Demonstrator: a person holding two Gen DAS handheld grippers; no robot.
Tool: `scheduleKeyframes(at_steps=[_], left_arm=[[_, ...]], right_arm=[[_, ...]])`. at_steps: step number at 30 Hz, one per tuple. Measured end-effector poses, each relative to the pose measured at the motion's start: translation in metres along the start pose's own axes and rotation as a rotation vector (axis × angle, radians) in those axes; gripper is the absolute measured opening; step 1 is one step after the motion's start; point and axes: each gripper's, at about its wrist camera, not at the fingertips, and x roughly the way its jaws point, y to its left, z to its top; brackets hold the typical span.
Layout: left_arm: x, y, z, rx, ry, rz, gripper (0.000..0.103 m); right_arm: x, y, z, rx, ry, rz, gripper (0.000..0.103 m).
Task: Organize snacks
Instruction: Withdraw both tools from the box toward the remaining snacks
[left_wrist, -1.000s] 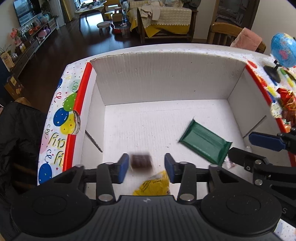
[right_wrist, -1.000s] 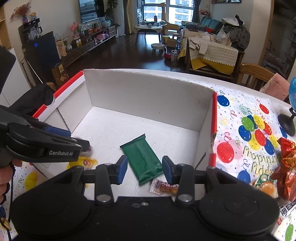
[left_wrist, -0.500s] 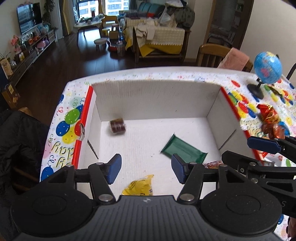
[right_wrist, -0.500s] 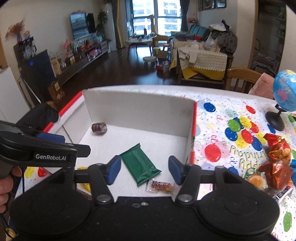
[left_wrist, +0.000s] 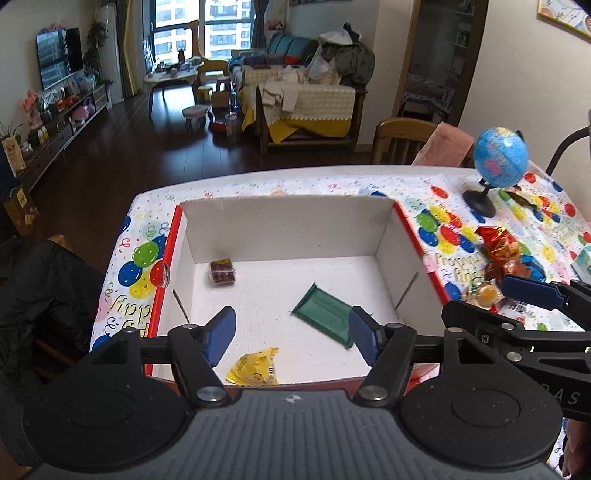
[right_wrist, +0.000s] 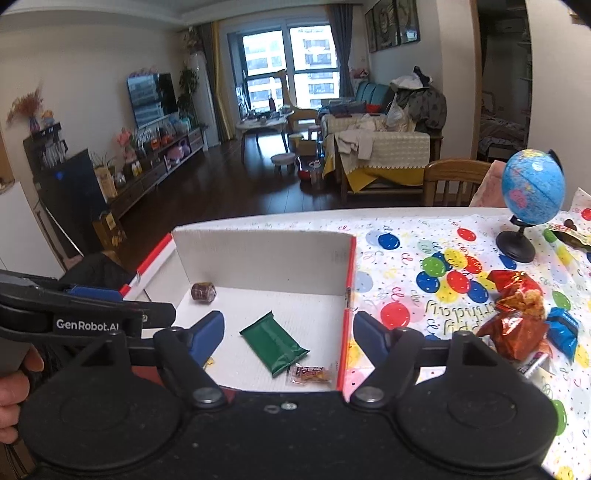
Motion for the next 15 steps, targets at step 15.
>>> scheduleKeyframes(at_steps=[15], left_arm=[[-0.044,-0.047,-0.014,0.006,-0.104,-0.014,0.074]], right_arm=[[-0.059,-0.036,-0.018,0.083,-0.156,-0.055,0.103]])
